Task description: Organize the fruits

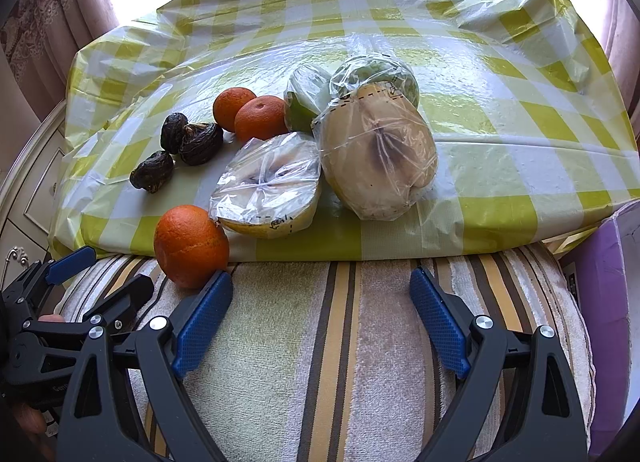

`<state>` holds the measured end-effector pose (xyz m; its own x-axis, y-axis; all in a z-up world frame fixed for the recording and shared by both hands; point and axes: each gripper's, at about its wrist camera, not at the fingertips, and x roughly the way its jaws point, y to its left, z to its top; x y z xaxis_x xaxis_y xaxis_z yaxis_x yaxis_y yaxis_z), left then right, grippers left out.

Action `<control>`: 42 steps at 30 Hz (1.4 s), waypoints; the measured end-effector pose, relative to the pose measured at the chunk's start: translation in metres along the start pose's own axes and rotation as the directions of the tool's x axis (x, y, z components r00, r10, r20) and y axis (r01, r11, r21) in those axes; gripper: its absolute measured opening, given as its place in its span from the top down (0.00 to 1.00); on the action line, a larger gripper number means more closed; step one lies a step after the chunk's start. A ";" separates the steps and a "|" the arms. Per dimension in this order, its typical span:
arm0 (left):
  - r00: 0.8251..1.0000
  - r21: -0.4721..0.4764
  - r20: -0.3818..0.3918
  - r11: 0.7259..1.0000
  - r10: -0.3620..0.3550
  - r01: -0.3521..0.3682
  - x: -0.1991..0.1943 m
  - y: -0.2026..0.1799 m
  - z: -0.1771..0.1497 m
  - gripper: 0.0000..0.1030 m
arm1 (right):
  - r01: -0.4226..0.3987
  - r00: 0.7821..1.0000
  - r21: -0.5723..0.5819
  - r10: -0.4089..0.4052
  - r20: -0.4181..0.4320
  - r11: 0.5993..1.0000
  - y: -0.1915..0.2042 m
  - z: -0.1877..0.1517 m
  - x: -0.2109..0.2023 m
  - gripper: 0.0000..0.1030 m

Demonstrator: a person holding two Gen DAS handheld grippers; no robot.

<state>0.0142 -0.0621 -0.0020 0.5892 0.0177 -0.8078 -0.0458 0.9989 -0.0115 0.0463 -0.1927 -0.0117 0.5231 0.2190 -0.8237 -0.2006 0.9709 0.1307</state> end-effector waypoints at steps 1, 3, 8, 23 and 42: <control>1.000 0.000 0.000 1.000 0.002 -0.002 0.000 -0.001 0.000 0.01 | 0.000 1.000 0.000 0.000 0.000 1.000 0.000 0.000 0.000 0.15; 1.000 0.002 0.002 1.000 0.006 -0.006 0.000 -0.001 0.000 0.01 | -0.001 1.000 0.000 0.001 0.001 1.000 0.000 0.000 0.000 0.15; 1.000 0.002 0.002 1.000 0.008 -0.008 0.000 -0.002 0.000 0.01 | -0.001 1.000 0.000 0.001 0.001 1.000 0.000 0.000 0.000 0.15; 0.998 -0.001 0.008 0.998 0.064 -0.064 -0.004 -0.006 0.000 0.01 | -0.001 1.000 0.000 0.001 0.002 1.000 0.000 0.000 0.000 0.15; 0.997 0.001 0.012 0.997 0.071 -0.071 -0.006 -0.007 0.001 0.01 | -0.001 1.000 -0.001 0.001 0.002 1.000 0.000 0.000 0.000 0.15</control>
<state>0.0117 -0.0695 0.0032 0.5942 0.0888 -0.7994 -0.0863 0.9952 0.0464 0.0463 -0.1925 -0.0121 0.5245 0.2202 -0.8224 -0.2020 0.9706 0.1311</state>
